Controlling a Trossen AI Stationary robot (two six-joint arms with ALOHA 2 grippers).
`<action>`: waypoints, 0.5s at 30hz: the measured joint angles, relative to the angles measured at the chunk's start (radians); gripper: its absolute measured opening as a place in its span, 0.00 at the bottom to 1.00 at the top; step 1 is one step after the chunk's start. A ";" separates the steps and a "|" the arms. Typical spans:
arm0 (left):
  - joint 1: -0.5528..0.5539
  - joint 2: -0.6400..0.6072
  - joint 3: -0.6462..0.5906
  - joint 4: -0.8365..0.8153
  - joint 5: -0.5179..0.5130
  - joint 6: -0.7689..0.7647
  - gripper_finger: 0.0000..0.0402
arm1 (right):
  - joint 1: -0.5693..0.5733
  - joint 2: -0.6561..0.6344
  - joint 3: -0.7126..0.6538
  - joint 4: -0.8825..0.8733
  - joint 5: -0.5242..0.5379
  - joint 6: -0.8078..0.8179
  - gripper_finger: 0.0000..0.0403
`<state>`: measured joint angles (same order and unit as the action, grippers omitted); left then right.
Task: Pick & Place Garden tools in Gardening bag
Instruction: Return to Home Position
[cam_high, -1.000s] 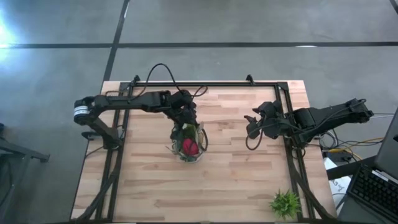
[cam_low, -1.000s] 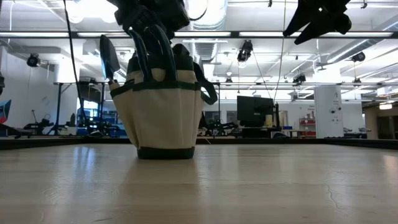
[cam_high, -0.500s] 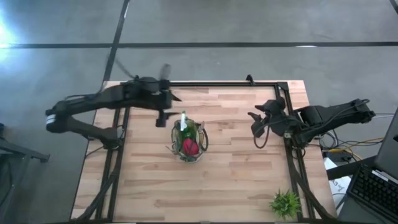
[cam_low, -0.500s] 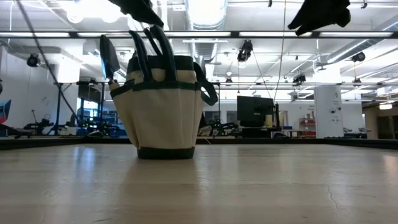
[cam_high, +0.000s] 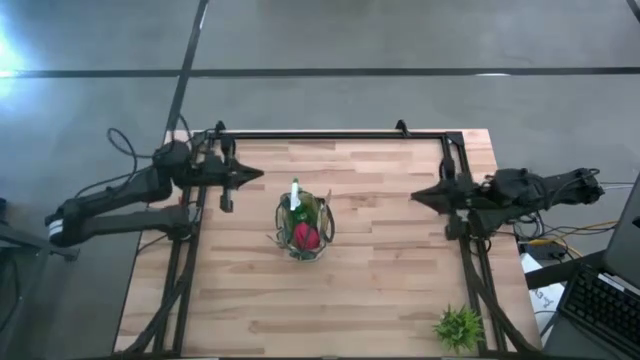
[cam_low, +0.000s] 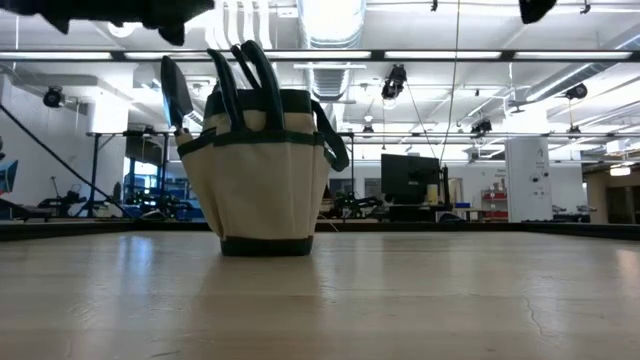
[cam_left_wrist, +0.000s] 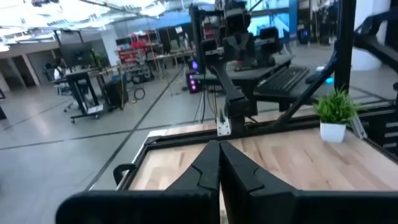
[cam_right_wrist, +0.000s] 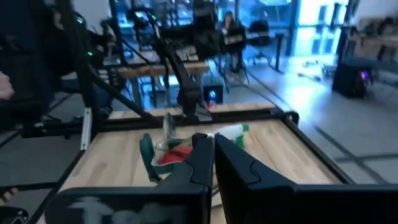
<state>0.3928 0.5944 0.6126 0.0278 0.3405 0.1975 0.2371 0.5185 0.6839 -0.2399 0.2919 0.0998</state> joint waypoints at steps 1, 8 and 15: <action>0.002 -0.018 -0.021 0.014 0.000 -0.009 0.01 | 0.000 -0.024 -0.013 0.000 -0.002 -0.016 0.02; 0.024 -0.096 -0.182 0.154 -0.058 -0.069 0.02 | 0.000 -0.092 -0.155 0.162 -0.001 -0.137 0.02; 0.040 -0.102 -0.324 0.352 -0.054 -0.151 0.01 | 0.000 -0.093 -0.304 0.373 -0.002 -0.201 0.02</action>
<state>0.4332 0.4919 0.2882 0.3800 0.2861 0.0469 0.2371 0.4255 0.3794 0.1330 0.2901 -0.1016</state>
